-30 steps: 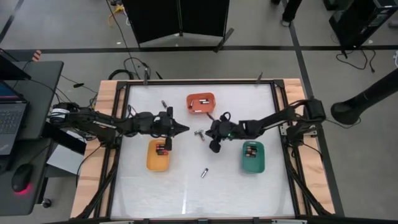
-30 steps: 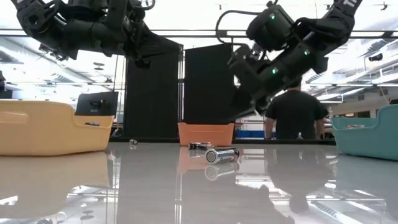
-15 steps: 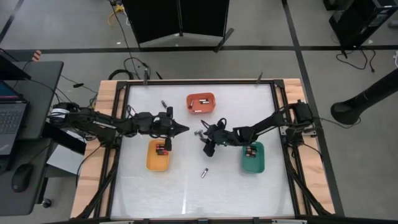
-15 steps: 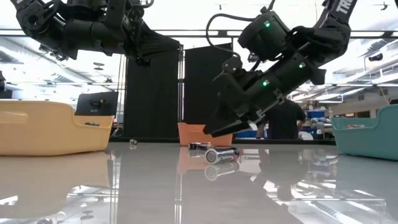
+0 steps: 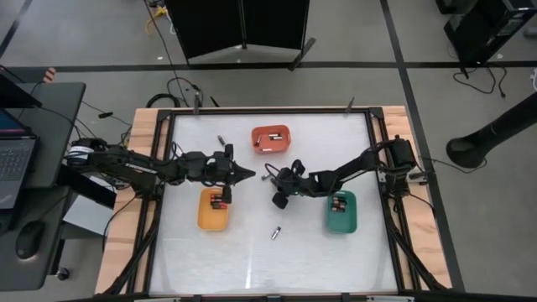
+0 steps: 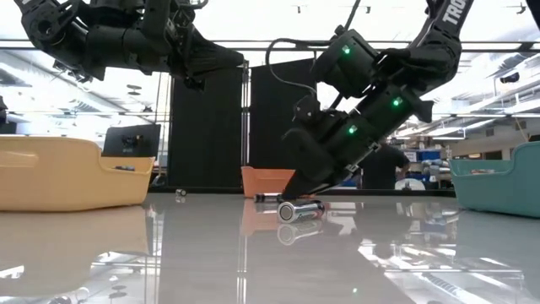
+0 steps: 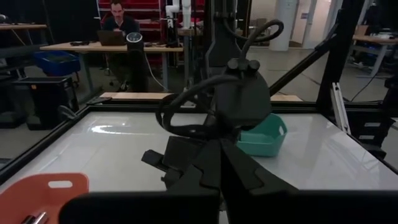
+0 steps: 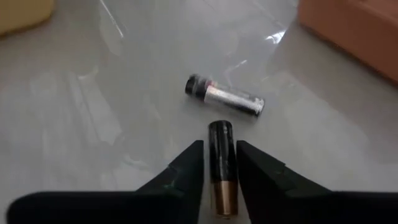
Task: Sort batteries
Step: Put the brown battery into the green bin
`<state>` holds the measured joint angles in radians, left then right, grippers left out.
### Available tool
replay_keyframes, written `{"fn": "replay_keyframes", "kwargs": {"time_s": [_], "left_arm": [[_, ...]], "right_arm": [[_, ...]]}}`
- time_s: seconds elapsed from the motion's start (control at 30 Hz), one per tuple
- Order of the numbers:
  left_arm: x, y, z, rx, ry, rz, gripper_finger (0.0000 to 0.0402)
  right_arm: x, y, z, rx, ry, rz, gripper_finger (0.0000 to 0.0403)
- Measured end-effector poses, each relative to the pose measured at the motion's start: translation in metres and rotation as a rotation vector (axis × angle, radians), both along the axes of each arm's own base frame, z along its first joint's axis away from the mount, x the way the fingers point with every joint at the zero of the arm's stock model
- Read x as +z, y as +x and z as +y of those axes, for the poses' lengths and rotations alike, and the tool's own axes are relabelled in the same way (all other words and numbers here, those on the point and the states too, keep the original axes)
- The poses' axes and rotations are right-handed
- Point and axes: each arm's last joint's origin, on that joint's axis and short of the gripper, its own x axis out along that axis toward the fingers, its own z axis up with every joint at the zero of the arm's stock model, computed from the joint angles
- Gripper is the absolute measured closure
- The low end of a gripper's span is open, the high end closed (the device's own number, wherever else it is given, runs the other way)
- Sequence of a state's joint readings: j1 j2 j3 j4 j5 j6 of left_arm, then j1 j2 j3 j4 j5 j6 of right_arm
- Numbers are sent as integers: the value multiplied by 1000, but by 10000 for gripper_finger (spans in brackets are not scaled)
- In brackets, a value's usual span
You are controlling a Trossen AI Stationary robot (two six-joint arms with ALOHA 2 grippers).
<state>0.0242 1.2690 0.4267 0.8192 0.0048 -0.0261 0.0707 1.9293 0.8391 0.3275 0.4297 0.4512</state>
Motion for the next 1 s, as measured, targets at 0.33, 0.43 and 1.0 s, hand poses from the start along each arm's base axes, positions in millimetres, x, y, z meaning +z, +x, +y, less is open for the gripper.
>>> {"fn": "replay_keyframes", "kwargs": {"time_s": [0.33, 0.43, 1.0], "left_arm": [[0, 0, 0, 1, 0, 1, 396], [0, 0, 0, 1, 0, 1, 396], [0, 0, -5, -19, 35, 2, 396]], "right_arm": [[-2, -2, -2, 7, 9, 39, 322], [-2, -2, -4, 22, 16, 53, 337], [51, -21, -2, 157, 27, 78, 340]]}}
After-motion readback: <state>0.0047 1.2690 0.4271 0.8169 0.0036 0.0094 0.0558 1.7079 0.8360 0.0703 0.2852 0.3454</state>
